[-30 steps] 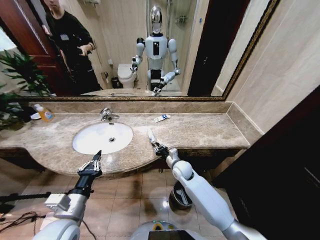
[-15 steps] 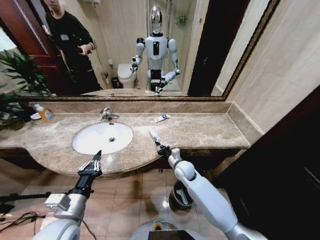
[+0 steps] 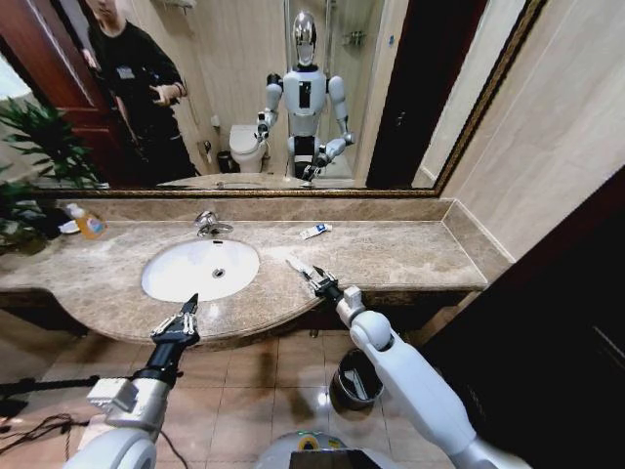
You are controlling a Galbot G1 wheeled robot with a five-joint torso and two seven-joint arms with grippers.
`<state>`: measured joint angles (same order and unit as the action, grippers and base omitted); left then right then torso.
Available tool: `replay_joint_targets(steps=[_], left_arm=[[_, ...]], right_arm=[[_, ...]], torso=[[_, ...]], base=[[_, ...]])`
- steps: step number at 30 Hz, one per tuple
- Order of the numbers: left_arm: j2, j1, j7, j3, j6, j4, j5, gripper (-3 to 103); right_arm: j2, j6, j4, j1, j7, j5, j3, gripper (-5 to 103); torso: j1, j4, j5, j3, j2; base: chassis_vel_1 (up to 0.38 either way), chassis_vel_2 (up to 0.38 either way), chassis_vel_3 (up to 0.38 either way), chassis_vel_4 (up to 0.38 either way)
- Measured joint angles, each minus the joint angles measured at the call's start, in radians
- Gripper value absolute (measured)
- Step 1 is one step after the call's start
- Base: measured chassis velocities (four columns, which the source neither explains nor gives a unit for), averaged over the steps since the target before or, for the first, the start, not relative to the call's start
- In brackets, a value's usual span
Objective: Pick up the trash from the sink and place it in the trash bin.
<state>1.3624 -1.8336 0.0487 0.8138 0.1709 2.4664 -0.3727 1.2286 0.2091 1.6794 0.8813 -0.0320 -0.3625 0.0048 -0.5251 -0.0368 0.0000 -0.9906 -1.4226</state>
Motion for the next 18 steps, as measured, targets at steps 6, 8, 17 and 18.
replay_joint_targets(steps=[6, 8, 17, 18], left_arm=[[0.0, 0.0, 0.0, 0.0, 0.0, 0.0, 0.0, 0], [0.0, 0.0, 0.0, 0.0, 0.0, 0.0, 0.0, 0], [0.0, 0.0, 0.0, 0.0, 0.0, 0.0, 0.0, 0], [0.0, 0.0, 0.0, 0.0, 0.0, 0.0, 0.0, 0]], right_arm=[[0.021, 0.01, -0.05, -0.037, 0.002, -0.012, -0.026, 74], [0.022, 0.01, -0.059, -0.042, 0.002, -0.014, -0.027, 74], [0.025, 0.009, -0.109, -0.07, 0.001, -0.019, -0.025, 68], [0.025, 0.009, -0.11, -0.071, 0.001, -0.019, -0.025, 68]], torso=[[0.0, 0.0, 0.0, 0.0, 0.0], [0.0, 0.0, 0.0, 0.0, 0.0], [0.0, 0.0, 0.0, 0.0, 0.0], [0.0, 0.0, 0.0, 0.0, 0.0]], base=[[0.0, 0.0, 0.0, 0.0], [0.0, 0.0, 0.0, 0.0], [0.0, 0.0, 0.0, 0.0], [0.0, 0.0, 0.0, 0.0]])
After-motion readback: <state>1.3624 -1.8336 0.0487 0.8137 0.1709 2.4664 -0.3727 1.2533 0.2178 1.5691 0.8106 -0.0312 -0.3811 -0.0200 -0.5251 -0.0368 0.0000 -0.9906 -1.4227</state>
